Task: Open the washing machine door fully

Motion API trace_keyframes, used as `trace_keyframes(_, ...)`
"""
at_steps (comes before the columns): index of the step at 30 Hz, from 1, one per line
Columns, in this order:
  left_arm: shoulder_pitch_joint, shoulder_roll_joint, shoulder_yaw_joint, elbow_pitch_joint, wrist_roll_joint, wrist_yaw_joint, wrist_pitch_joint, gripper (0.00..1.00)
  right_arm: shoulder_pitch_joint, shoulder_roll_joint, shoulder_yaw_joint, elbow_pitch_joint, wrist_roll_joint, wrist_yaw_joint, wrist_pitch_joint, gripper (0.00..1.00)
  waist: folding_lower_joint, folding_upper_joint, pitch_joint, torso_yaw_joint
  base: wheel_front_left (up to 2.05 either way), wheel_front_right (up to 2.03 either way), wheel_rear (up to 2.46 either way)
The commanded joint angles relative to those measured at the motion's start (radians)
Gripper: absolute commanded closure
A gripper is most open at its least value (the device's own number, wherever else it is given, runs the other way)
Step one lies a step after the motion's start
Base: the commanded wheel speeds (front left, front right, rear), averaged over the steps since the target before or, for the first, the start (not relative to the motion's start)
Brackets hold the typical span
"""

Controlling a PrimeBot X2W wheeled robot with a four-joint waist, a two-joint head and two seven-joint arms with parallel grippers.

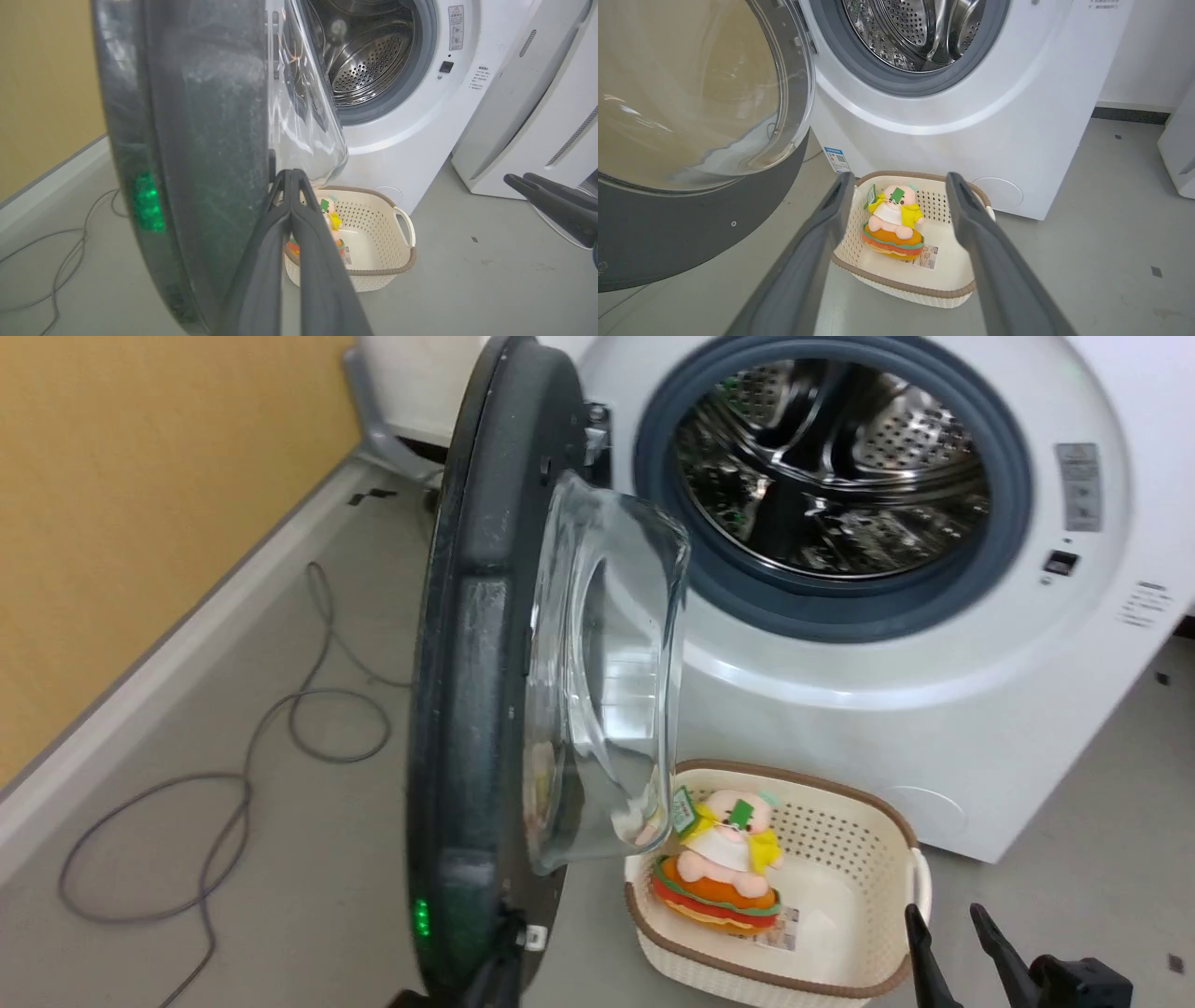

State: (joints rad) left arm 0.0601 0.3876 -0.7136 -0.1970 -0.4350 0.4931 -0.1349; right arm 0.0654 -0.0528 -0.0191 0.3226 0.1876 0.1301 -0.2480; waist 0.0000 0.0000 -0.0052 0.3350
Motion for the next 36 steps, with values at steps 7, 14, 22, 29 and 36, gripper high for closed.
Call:
trace_keyframes(7,-0.011,0.059,0.112,0.052,-0.037,0.016,-0.044,1.00,-0.005,0.003,0.008,0.008,0.005,0.001,-0.001,0.00,0.0000,0.0000,0.007,0.053,0.00,0.00,0.00)
trace_keyframes(14,-0.045,0.107,0.257,0.138,-0.100,0.002,-0.094,1.00,-0.011,0.003,0.010,0.016,0.006,0.001,0.000,0.00,0.0000,0.0000,0.013,0.039,0.00,0.00,0.00)
trace_keyframes(22,-0.093,0.140,0.423,0.247,-0.153,-0.035,-0.122,1.00,-0.025,0.003,0.006,0.009,-0.002,0.001,0.009,0.00,0.0000,0.0000,0.046,-0.012,0.00,0.00,0.00)
trace_keyframes(29,-0.147,0.143,0.569,0.356,-0.153,-0.093,-0.126,1.00,-0.038,0.003,-0.002,0.003,-0.011,0.001,0.016,0.00,0.0000,0.0000,0.071,-0.042,0.00,0.00,0.00)
trace_keyframes(36,-0.167,0.124,0.693,0.439,-0.106,-0.163,-0.127,1.00,-0.046,0.003,-0.005,0.003,-0.013,0.001,0.017,0.00,0.0000,0.0000,0.076,-0.057,0.00,0.00,0.00)
